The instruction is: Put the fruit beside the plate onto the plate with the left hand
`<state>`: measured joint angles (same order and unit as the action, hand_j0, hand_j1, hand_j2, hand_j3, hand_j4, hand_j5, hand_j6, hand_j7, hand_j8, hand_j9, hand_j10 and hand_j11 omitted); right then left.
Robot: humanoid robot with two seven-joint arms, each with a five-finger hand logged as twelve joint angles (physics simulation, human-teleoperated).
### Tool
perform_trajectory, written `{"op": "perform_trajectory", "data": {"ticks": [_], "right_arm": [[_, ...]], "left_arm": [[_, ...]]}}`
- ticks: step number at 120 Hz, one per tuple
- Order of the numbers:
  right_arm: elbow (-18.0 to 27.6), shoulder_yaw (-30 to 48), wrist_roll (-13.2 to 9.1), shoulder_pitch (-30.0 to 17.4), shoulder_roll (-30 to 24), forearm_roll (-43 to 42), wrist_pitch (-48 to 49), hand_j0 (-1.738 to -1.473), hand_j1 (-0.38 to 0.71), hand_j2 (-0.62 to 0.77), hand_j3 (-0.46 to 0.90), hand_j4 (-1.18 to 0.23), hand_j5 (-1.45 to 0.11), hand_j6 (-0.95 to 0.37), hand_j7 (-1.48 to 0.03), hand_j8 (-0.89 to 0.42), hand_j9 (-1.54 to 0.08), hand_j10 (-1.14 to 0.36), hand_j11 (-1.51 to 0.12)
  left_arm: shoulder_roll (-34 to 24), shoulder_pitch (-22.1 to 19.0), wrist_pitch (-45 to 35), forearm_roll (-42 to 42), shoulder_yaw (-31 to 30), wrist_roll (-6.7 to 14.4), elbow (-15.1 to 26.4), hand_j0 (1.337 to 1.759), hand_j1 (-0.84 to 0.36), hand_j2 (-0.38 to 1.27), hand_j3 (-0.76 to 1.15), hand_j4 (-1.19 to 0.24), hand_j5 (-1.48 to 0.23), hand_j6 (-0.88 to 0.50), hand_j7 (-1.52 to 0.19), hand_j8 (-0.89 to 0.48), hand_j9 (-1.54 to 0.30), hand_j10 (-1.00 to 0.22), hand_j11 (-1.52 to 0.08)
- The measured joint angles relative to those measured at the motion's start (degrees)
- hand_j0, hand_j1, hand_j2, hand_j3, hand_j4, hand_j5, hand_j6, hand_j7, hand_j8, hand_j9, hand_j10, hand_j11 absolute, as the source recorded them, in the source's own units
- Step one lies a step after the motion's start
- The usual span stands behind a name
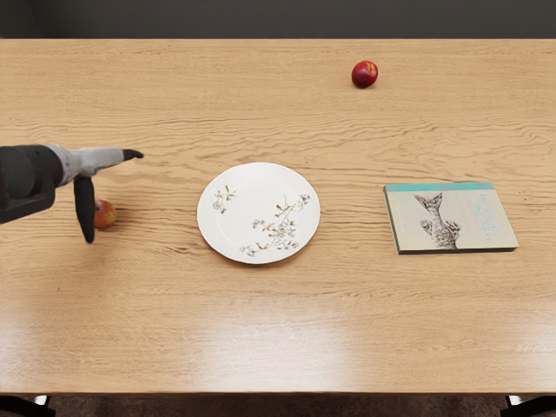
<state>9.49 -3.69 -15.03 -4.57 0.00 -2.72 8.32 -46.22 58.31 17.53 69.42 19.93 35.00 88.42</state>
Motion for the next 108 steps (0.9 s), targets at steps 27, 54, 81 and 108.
{"op": "perform_trajectory", "data": {"ticks": [27, 54, 81, 108], "right_arm": [[0.00, 0.00, 0.00, 0.00, 0.00, 0.00, -0.01, -1.658, -0.35, 0.00, 0.00, 0.00, 0.00, 0.00, 0.00, 0.00, 0.00, 0.00, 0.00], [0.00, 0.00, 0.00, 0.00, 0.00, 0.00, -0.01, -1.658, -0.35, 0.00, 0.00, 0.00, 0.00, 0.00, 0.00, 0.00, 0.00, 0.00, 0.00], [0.00, 0.00, 0.00, 0.00, 0.00, 0.00, -0.01, -1.658, -0.35, 0.00, 0.00, 0.00, 0.00, 0.00, 0.00, 0.00, 0.00, 0.00, 0.00], [0.00, 0.00, 0.00, 0.00, 0.00, 0.00, 0.00, -1.658, -0.35, 0.00, 0.00, 0.00, 0.00, 0.00, 0.00, 0.00, 0.00, 0.00, 0.00]], "left_arm": [[0.70, -0.08, -2.10, 1.90, -3.13, 0.00, -0.16, 1.658, 0.32, 0.01, 0.00, -0.03, -0.04, -0.03, -0.03, -0.03, -0.03, -0.03, -0.03], [-1.67, -1.19, -3.52, 2.24, -4.29, 0.00, 1.55, 1.658, 0.27, 0.02, 0.00, -0.07, -0.09, -0.07, -0.08, -0.07, -0.08, -0.07, -0.08], [-1.50, -2.81, -7.59, 3.45, -4.52, 0.00, 1.86, 1.658, 0.14, 0.04, 0.00, -0.18, -0.23, -0.18, -0.23, -0.18, -0.23, -0.18, -0.23], [-0.68, -4.97, -11.34, 6.39, -4.62, 0.00, 1.20, 1.658, 0.08, 0.05, 0.00, -0.23, -0.29, -0.23, -0.29, -0.23, -0.29, -0.23, -0.29]]}}
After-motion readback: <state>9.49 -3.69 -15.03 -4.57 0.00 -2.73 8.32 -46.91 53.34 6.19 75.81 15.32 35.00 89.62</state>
